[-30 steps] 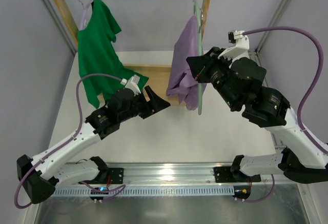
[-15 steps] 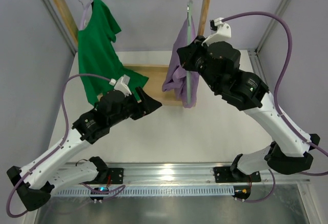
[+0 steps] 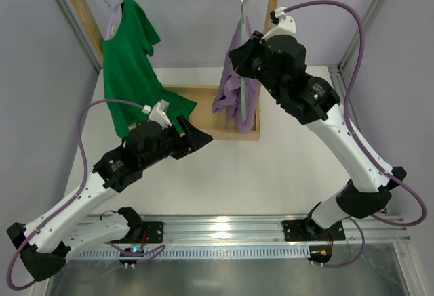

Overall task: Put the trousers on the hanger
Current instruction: Hang the hanger with trousers onto the clothesline

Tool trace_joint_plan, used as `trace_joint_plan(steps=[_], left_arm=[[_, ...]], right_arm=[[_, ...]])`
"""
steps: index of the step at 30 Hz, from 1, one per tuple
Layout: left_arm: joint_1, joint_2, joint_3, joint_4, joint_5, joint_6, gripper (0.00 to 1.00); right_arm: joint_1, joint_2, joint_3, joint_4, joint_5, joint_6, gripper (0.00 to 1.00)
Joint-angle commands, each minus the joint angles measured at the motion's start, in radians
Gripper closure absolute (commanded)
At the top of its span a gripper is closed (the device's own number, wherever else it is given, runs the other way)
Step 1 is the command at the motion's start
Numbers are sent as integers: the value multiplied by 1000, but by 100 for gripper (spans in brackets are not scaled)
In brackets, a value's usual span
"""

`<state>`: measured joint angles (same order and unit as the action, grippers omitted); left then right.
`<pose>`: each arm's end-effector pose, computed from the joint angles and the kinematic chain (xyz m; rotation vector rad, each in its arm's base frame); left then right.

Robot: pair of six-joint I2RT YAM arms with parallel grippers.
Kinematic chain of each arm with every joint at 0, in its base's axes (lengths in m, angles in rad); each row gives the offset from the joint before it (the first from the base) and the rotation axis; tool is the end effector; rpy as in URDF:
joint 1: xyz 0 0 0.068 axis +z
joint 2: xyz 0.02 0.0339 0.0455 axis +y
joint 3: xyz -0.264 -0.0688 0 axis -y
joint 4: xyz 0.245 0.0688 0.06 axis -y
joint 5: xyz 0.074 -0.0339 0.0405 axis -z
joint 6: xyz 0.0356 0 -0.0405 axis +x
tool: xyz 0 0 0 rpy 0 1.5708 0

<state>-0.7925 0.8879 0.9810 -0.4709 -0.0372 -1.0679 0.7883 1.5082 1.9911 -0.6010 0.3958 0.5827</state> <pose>0.1369 -0.1369 0.3604 -0.3212 2.1206 -1.1437 0.2203 0.2022 0.5313 0.1269 1.7234 0.6927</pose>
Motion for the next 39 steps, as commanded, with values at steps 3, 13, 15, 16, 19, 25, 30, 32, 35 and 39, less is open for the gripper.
trace_joint_plan(steps=[3, 13, 15, 16, 19, 25, 30, 32, 35, 39], left_arm=[[-1, -12, -1, 41, 26, -10, 25], [-1, -4, -1, 44, 26, -13, 25], [-2, -1, -4, 49, 30, -15, 25], [-1, 0, -5, 49, 33, -15, 25], [-1, 13, -7, 54, 31, -17, 25], [-1, 42, 2, 75, 34, -12, 25], [-1, 83, 14, 86, -4, -6, 25], [6, 104, 34, 81, -38, 19, 25], [30, 164, 88, 57, -56, 71, 25], [58, 244, 151, 66, -72, 169, 25]], right_arm=[[-47, 36, 132, 199, -89, -9, 96], [-112, 90, 144, 277, -143, 16, 96], [-126, 98, 147, 287, -159, 19, 96], [-132, 102, 152, 284, -166, 26, 96], [-156, 107, 149, 287, -182, 42, 97], [-193, 115, 129, 285, -213, 68, 96], [-219, 118, 89, 251, -276, 126, 96], [-228, 101, 60, 245, -296, 131, 91], [-233, 38, -17, 239, -302, 129, 81], [-248, -57, -130, 190, -310, 115, 60]])
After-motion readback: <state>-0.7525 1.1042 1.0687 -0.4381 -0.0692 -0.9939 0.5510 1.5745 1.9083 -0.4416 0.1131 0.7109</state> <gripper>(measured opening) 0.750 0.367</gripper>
